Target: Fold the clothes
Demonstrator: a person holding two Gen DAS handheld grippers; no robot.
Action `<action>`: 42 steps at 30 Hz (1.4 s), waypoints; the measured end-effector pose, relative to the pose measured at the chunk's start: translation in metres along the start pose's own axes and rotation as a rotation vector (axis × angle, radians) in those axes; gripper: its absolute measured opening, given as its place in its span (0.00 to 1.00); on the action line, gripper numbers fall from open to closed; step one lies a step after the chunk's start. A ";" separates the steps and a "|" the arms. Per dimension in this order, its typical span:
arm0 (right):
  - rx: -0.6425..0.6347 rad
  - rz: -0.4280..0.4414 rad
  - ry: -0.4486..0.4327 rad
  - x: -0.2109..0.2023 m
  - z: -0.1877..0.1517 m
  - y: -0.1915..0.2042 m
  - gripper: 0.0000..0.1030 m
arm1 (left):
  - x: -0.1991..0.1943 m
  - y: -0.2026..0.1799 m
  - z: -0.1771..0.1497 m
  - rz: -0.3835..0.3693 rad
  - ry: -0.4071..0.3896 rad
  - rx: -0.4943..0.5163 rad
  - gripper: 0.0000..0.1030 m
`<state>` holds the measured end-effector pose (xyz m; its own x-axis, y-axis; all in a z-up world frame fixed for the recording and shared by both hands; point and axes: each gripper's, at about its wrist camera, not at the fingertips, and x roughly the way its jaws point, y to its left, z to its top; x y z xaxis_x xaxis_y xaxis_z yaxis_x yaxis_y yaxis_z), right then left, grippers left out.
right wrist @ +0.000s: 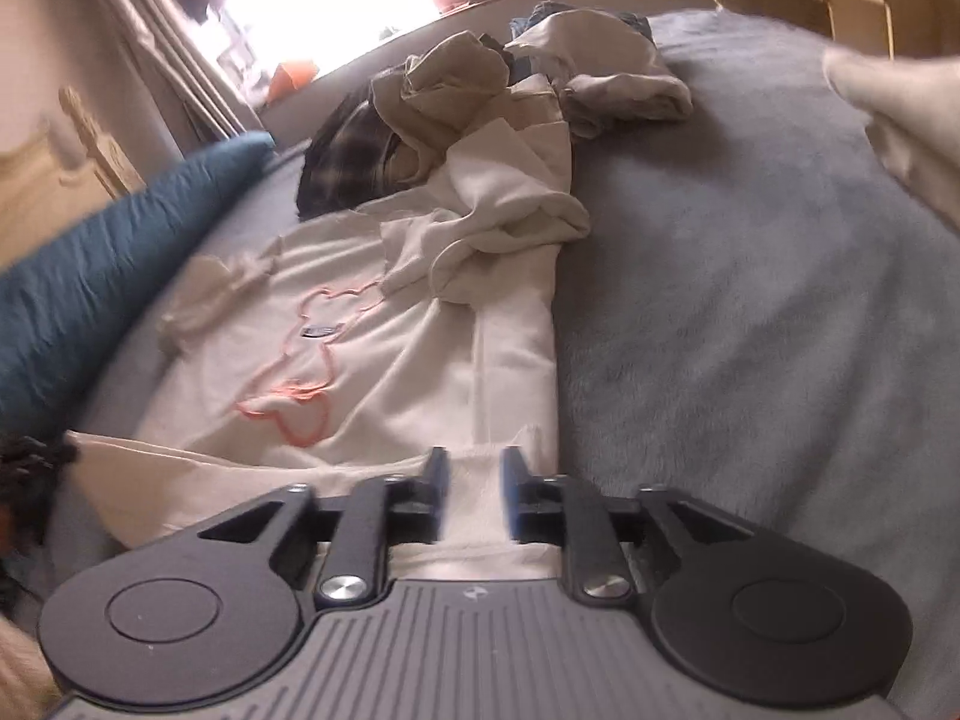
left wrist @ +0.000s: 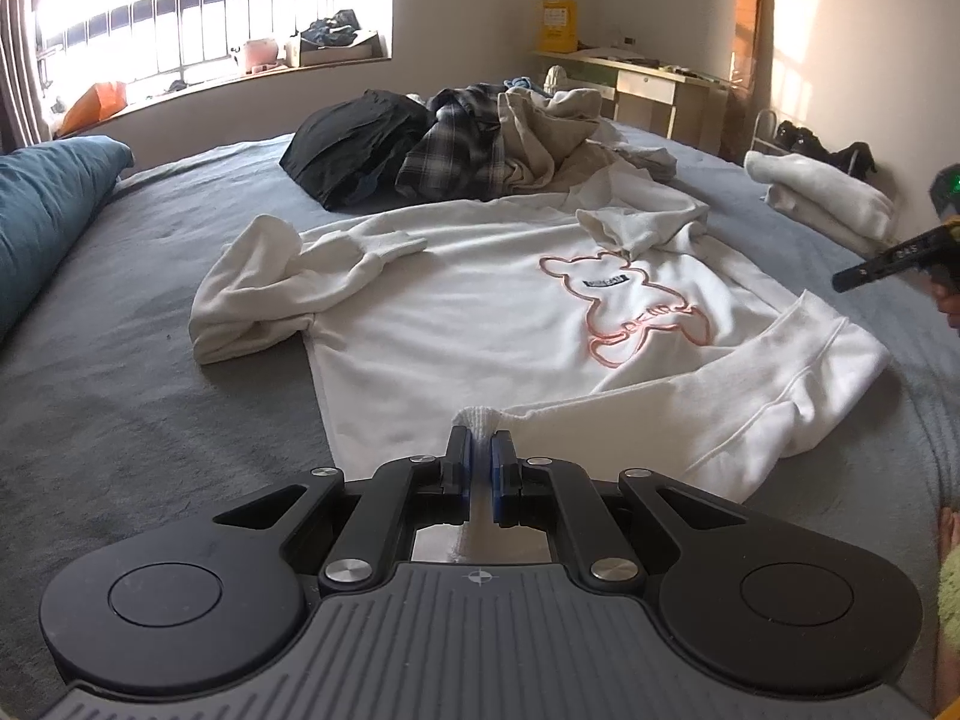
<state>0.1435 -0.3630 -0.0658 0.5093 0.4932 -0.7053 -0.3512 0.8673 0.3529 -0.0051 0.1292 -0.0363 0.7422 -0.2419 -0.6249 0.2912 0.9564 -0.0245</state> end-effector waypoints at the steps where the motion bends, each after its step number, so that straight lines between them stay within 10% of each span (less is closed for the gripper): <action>1: -0.015 -0.012 0.012 0.006 0.001 0.000 0.32 | -0.001 0.000 -0.001 0.002 0.001 0.002 0.04; 9: -0.086 -0.041 0.093 0.042 0.004 -0.008 0.32 | 0.003 -0.002 -0.005 0.006 0.023 0.005 0.04; 18: -0.117 0.014 0.047 0.031 0.003 -0.005 0.06 | 0.009 0.001 -0.006 0.016 0.038 -0.007 0.04; 42: -0.130 0.126 -0.035 -0.100 -0.040 0.031 0.04 | -0.033 -0.009 -0.025 0.027 0.018 0.014 0.04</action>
<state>0.0503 -0.3887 -0.0086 0.4810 0.6012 -0.6382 -0.5115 0.7836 0.3527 -0.0475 0.1329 -0.0349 0.7387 -0.2132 -0.6394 0.2801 0.9600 0.0036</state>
